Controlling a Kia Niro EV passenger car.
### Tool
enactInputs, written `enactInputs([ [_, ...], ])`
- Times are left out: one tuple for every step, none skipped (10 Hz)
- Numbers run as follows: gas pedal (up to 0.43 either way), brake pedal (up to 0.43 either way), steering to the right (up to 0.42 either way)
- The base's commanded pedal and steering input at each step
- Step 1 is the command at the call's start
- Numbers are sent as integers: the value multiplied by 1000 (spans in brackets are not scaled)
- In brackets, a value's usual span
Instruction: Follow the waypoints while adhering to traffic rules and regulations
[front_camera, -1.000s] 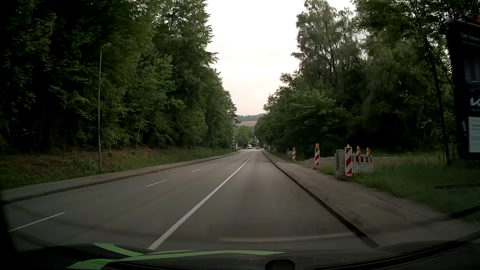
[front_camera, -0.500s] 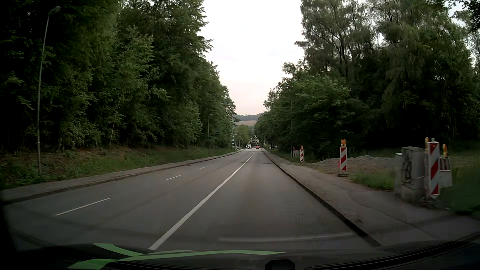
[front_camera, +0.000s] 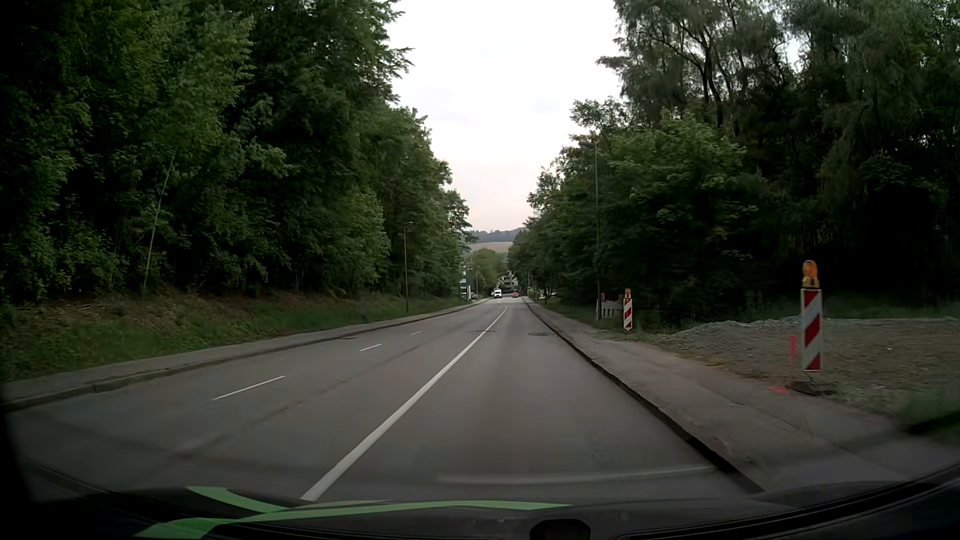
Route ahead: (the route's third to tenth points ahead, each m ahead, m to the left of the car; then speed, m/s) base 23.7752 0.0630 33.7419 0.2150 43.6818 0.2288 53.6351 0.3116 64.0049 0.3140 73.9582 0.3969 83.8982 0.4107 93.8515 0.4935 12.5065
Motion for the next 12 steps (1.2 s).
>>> enactInputs([
  [0,140,-2],
  [0,140,-2],
  [0,140,-2],
  [0,140,-1],
  [0,140,-2],
  [0,140,-2],
  [0,140,-1],
  [0,146,-1],
  [0,146,-2],
  [0,146,-2],
  [0,146,-2],
  [0,146,-1],
])
